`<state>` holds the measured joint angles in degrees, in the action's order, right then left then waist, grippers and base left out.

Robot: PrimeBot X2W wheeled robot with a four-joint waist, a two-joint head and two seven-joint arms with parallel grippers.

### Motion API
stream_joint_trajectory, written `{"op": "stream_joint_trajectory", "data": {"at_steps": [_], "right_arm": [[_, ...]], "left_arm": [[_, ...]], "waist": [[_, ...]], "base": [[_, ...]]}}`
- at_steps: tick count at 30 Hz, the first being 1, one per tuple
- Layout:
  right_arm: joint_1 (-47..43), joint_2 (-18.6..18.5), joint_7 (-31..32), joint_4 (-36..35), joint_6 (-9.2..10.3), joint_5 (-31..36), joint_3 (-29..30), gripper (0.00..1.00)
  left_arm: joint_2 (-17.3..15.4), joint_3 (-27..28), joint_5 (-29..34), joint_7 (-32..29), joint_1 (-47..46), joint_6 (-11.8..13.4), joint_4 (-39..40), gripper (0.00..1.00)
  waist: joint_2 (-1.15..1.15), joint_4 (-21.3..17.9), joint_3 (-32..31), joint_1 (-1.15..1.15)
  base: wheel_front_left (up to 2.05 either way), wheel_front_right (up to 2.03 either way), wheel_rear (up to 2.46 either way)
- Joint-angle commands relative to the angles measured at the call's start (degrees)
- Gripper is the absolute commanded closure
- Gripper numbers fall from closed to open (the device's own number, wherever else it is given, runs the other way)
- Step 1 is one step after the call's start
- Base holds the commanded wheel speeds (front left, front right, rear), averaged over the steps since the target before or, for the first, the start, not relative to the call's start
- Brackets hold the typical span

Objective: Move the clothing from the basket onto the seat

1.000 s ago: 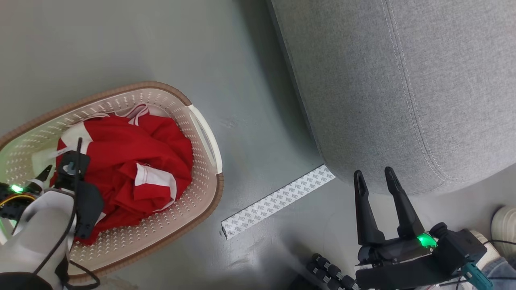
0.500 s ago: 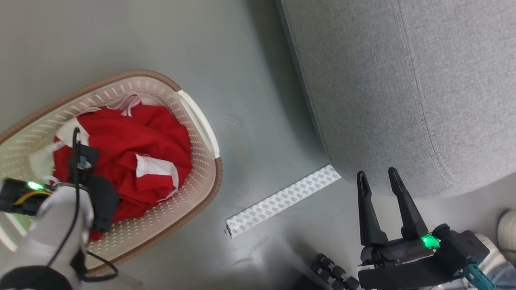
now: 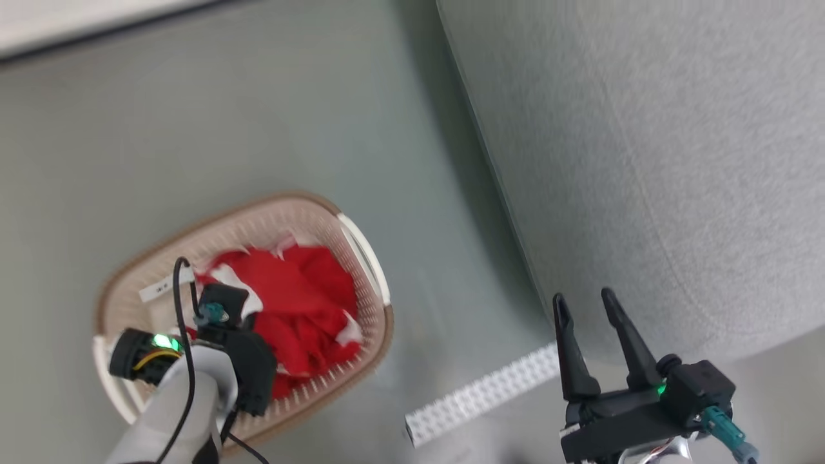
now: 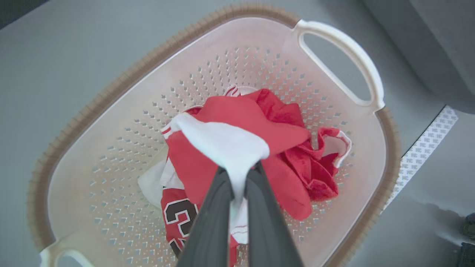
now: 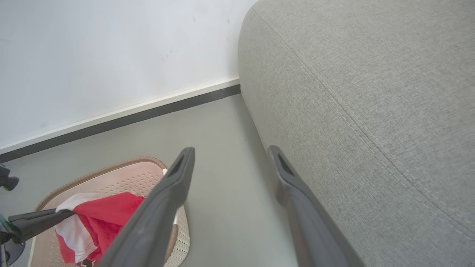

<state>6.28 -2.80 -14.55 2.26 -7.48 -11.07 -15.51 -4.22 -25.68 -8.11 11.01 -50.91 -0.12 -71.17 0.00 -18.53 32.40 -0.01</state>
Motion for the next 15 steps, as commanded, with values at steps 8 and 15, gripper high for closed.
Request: {"op": "stream_joint_trajectory", "data": {"at_steps": [8,15], "right_arm": [[-5.9,-0.2,4.5,3.3,-0.02,1.8,0.1,0.00],[-7.0,-0.2,8.9,3.5,-0.02,3.7,-3.7,0.00]], "left_arm": [[1.5,-3.4,-4.9,1.3,3.6,-5.0,4.4,1.00],[1.4,-9.7,-13.3,-2.3,1.9,-5.2,16.5,1.00]], "waist": [[0.00,9.7,-25.2,0.01],[0.00,15.0,-32.7,0.01]], "base": [[0.00,0.00,0.00],[0.00,0.00,0.00]]}}
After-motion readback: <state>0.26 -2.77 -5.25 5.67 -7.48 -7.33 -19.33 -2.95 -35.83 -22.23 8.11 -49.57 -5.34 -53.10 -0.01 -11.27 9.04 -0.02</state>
